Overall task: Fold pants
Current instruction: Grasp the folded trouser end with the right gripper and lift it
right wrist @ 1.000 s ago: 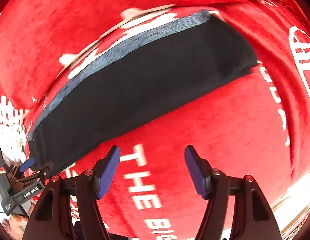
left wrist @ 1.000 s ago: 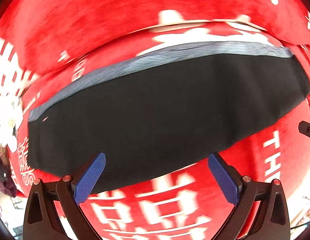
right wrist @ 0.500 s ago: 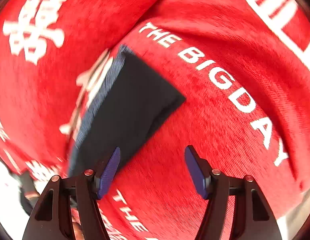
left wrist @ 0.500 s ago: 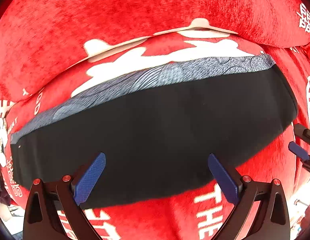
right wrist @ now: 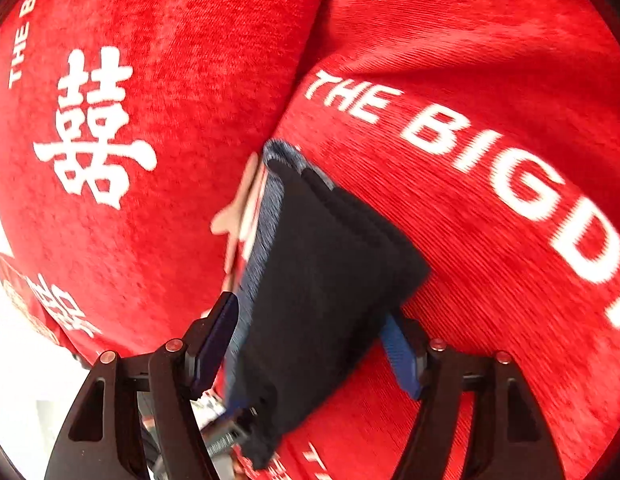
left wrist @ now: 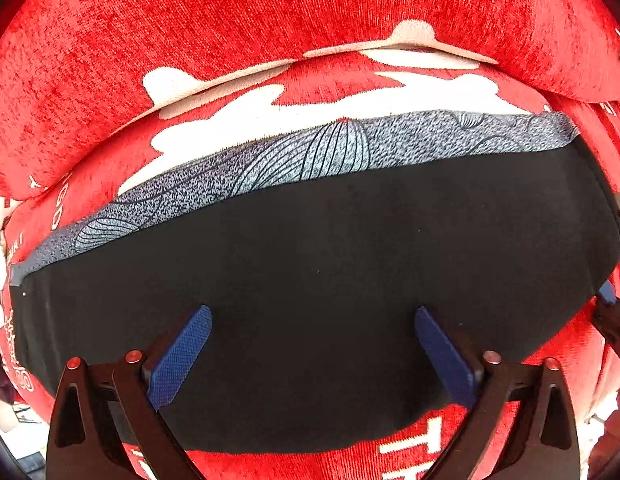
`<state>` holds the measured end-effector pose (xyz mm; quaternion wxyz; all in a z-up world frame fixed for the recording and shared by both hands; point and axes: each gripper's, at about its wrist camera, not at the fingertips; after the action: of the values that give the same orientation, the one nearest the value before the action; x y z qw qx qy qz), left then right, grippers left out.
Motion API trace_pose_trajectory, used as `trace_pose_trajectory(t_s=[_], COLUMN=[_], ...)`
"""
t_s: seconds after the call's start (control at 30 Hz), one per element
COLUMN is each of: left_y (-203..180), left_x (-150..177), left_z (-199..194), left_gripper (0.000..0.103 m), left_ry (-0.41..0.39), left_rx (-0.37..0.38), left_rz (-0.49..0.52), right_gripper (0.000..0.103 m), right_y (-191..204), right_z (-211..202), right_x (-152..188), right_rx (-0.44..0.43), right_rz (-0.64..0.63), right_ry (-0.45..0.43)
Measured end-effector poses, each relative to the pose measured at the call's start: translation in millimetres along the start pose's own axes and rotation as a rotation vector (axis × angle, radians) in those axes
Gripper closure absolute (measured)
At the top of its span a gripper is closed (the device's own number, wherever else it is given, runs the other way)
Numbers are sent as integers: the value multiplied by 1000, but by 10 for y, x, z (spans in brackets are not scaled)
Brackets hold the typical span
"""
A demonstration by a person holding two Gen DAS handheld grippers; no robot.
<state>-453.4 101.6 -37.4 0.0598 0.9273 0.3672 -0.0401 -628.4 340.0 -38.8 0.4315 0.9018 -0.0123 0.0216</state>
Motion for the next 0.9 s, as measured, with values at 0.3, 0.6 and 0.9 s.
trace_pose_trajectory(t_s=[0.3, 0.6, 0.9], left_y=[134, 135, 1016], left_x=[-691, -853, -582], left_z=[-19, 227, -151], left_gripper=[29, 29, 28], left_ry=[-111, -100, -145], left_rx=[-53, -21, 39], left_rz=[-102, -56, -82], right_gripper=[90, 90, 90], right_y=[324, 839, 1821], right_z=[37, 58, 105], right_x=[-19, 70, 590], right_rx=[-23, -44, 102], right_rz=[-69, -223, -598], right_ry=[78, 97, 111])
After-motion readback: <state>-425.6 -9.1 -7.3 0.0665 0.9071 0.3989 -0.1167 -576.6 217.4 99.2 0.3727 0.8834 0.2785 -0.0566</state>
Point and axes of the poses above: each gripper's, at about its wrist camera, not at the fingertips, and z roughly the way its jaws point, y to its left, x to its underside
